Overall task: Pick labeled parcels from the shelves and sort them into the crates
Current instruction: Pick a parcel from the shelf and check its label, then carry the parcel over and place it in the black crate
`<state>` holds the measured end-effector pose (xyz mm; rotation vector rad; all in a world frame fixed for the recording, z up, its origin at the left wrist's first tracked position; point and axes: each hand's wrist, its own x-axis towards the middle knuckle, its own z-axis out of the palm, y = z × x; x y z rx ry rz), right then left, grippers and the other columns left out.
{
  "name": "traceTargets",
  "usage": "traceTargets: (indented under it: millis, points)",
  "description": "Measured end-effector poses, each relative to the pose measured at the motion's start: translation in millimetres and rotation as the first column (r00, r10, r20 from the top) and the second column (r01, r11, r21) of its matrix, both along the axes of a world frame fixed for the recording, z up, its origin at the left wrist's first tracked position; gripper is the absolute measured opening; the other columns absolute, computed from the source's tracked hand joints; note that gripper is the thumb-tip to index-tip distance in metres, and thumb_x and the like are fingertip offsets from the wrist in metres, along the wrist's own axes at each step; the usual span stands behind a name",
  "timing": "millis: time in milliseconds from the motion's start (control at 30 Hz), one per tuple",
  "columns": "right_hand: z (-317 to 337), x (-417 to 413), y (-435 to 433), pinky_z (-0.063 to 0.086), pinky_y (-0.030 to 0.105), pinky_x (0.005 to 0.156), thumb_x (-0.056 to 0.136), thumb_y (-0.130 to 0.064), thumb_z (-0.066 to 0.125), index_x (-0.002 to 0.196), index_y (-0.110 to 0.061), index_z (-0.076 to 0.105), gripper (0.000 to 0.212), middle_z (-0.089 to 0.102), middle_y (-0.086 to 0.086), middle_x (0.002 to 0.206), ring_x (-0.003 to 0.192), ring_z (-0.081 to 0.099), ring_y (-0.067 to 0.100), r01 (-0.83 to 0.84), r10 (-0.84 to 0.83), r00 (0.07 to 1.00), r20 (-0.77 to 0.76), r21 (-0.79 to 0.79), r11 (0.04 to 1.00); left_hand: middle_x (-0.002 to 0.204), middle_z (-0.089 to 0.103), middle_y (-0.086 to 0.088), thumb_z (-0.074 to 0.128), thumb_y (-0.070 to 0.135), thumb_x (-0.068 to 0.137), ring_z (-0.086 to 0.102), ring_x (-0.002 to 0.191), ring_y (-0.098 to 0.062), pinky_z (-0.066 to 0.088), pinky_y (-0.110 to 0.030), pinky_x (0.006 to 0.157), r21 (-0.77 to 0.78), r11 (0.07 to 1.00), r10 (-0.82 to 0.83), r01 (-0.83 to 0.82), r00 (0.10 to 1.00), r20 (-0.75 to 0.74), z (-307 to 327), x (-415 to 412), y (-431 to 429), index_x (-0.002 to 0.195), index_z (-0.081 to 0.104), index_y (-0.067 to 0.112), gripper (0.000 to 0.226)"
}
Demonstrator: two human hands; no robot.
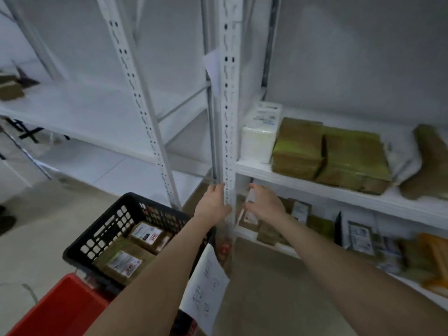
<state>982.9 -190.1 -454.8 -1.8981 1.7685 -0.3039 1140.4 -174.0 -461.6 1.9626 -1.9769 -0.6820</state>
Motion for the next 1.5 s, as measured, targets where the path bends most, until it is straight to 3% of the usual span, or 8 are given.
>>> traceTargets:
  millis: [333, 667, 900, 1067, 1233, 1333, 1500]
  points:
    - [121, -155, 47, 0.047, 0.040, 0.096, 0.085, -0.037, 0.065, 0.141, -0.022, 0.039, 0.063, 0.047, 0.006, 0.133, 0.120, 0.049, 0.027, 0.187, -0.200, 0.980, -0.019, -0.270, 0.944, 0.140, 0.040, -0.011, 0.062, 0.026, 0.083, 0.045, 0.127, -0.029, 0.043, -0.040, 0.100, -0.273, 0.945, -0.190, 0.183, 0.982, 0.000, 130, -158, 9, 0.146, 0.031, 0.015, 0.071]
    - [209, -242, 83, 0.042, 0.038, 0.101, 0.091, -0.032, 0.058, 0.141, -0.023, 0.039, 0.055, 0.041, 0.000, 0.143, 0.129, 0.042, 0.022, 0.210, -0.230, 0.973, 0.030, -0.530, 0.821, 0.149, 0.032, -0.006, 0.060, 0.026, 0.088, 0.044, 0.128, -0.025, 0.043, -0.038, 0.099, -0.500, 0.829, -0.230, 0.251, 0.968, 0.105, 220, -245, 32, 0.149, 0.023, 0.019, 0.072]
    - [290, -223, 48, 0.043, 0.041, 0.100, 0.092, -0.029, 0.057, 0.137, -0.021, 0.044, 0.047, 0.046, 0.002, 0.137, 0.126, 0.044, 0.022, 0.190, -0.172, 0.980, 0.099, -0.719, 0.669, 0.146, 0.036, -0.006, 0.056, 0.029, 0.090, 0.044, 0.128, -0.025, 0.042, -0.037, 0.096, -0.674, 0.726, -0.182, 0.135, 0.983, 0.001, 294, -235, 7, 0.146, 0.030, 0.017, 0.063]
    - [345, -188, -4, 0.041, 0.039, 0.100, 0.091, -0.026, 0.057, 0.137, -0.019, 0.044, 0.049, 0.046, 0.007, 0.135, 0.126, 0.041, 0.026, 0.187, -0.180, 0.979, 0.101, -0.803, 0.566, 0.137, 0.046, -0.007, 0.056, 0.022, 0.090, 0.045, 0.123, -0.024, 0.042, -0.039, 0.098, -0.799, 0.602, -0.146, 0.001, 0.983, -0.109, 340, -201, -37, 0.138, 0.042, 0.014, 0.051]
    - [394, -149, -61, 0.037, 0.038, 0.100, 0.093, -0.035, 0.051, 0.145, -0.033, 0.032, 0.056, 0.039, 0.008, 0.140, 0.129, 0.036, 0.030, 0.115, -0.229, 0.973, -0.040, -0.773, 0.624, 0.133, 0.047, -0.007, 0.054, 0.021, 0.090, 0.049, 0.119, -0.025, 0.046, -0.039, 0.094, -0.845, 0.522, -0.079, -0.113, 0.980, -0.180, 381, -161, -91, 0.134, 0.046, 0.014, 0.045]
    - [408, -139, -93, 0.036, 0.038, 0.100, 0.096, -0.038, 0.045, 0.141, -0.039, 0.038, 0.046, 0.042, 0.008, 0.139, 0.129, 0.035, 0.030, 0.102, -0.285, 0.949, -0.134, -0.726, 0.680, 0.134, 0.046, -0.009, 0.051, 0.023, 0.092, 0.049, 0.119, -0.026, 0.044, -0.039, 0.094, -0.837, 0.525, -0.058, -0.157, 0.974, -0.220, 400, -144, -118, 0.137, 0.043, 0.013, 0.047]
    - [409, -145, -110, 0.038, 0.038, 0.093, 0.095, -0.037, 0.042, 0.127, -0.035, 0.051, 0.033, 0.059, 0.007, 0.126, 0.121, 0.046, 0.031, 0.161, -0.349, 0.930, -0.113, -0.730, 0.664, 0.138, 0.045, -0.015, 0.046, 0.026, 0.096, 0.049, 0.121, -0.033, 0.042, -0.042, 0.095, -0.769, 0.624, -0.036, -0.138, 0.978, -0.205, 408, -143, -142, 0.140, 0.037, 0.010, 0.047]
